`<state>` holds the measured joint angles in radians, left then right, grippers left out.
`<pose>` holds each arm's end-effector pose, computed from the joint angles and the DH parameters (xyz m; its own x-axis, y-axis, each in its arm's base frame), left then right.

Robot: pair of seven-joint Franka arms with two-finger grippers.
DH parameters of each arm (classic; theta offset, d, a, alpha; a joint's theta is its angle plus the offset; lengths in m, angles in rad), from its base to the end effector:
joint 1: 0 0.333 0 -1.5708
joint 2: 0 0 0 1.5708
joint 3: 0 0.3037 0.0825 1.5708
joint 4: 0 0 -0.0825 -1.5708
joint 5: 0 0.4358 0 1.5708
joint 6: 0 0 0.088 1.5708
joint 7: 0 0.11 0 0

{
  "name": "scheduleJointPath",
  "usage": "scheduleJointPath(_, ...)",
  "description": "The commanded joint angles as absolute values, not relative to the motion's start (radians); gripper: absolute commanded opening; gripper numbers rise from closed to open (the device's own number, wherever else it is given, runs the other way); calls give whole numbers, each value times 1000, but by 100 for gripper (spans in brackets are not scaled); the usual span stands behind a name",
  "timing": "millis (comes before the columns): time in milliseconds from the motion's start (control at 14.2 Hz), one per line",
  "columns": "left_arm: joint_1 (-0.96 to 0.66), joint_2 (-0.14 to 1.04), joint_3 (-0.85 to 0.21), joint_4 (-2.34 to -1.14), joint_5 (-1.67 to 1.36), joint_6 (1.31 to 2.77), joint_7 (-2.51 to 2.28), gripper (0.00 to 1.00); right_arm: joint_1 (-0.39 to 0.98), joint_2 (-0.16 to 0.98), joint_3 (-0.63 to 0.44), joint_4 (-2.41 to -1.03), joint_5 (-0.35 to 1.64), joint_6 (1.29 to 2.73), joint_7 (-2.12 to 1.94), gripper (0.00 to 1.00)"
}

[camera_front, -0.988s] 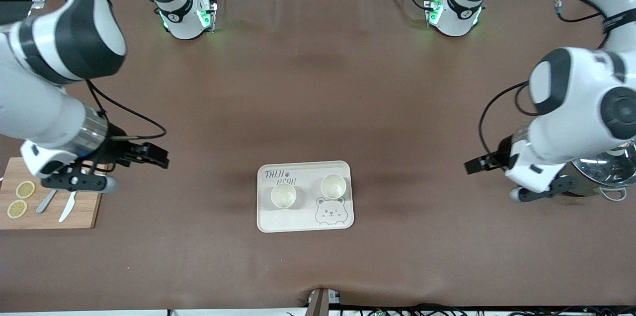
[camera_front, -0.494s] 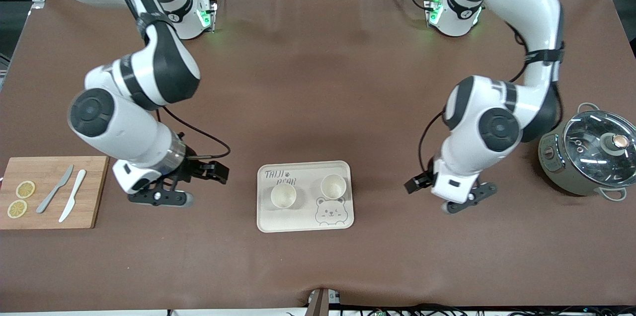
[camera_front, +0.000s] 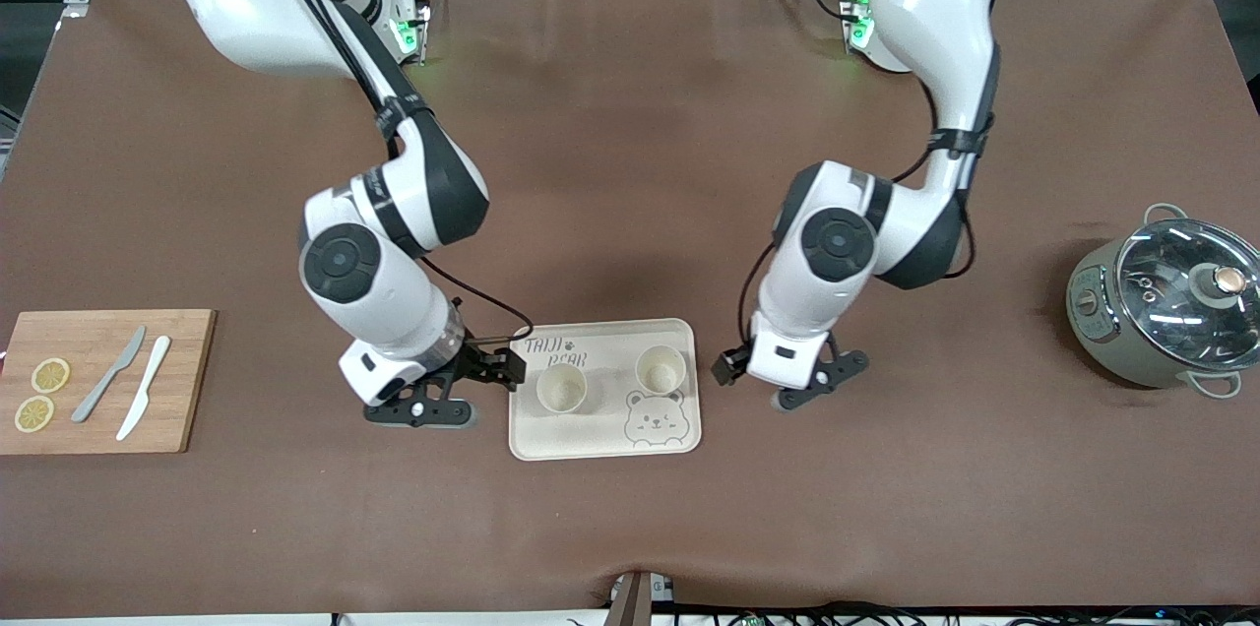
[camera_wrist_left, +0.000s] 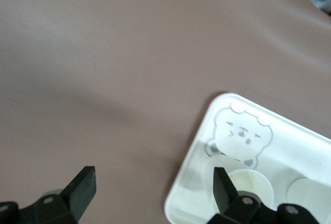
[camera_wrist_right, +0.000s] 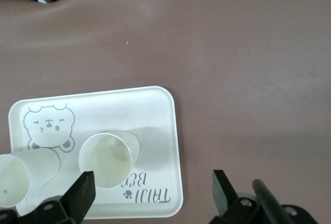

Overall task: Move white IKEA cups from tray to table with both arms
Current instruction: 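Lower both grippers around the two white cups on the tray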

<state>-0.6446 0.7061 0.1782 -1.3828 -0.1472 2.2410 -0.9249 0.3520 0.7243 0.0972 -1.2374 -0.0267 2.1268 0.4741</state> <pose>0.6853 -0.3799 0.2773 0.8764 0.4736 0.0874 0.4601 -0.8770 0.1381 0.7312 0.3301 0.3238 0.9902 -0.0494 0.1305 -0.0348 -0.9932 -0.1115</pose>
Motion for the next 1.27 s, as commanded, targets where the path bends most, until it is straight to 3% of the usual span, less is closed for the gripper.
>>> scheduleJointPath(0,-693,762,196,-1359,-118,2325,-1017,100,376,782,89,-1201,-52,2154,494,100)
scheduleJointPath(988,-770,888,198,-1319,-91,2404,-1086,100,431,894,89,-1207,-77,2267,528,100)
scheduleJointPath(1059,-770,890,198,-1319,-92,2404,-1088,87,433,902,87,-1207,-78,2279,528,100)
scheduleJointPath(1200,-770,888,196,-1319,-94,2404,-1100,35,433,916,87,-1207,-87,2304,528,100)
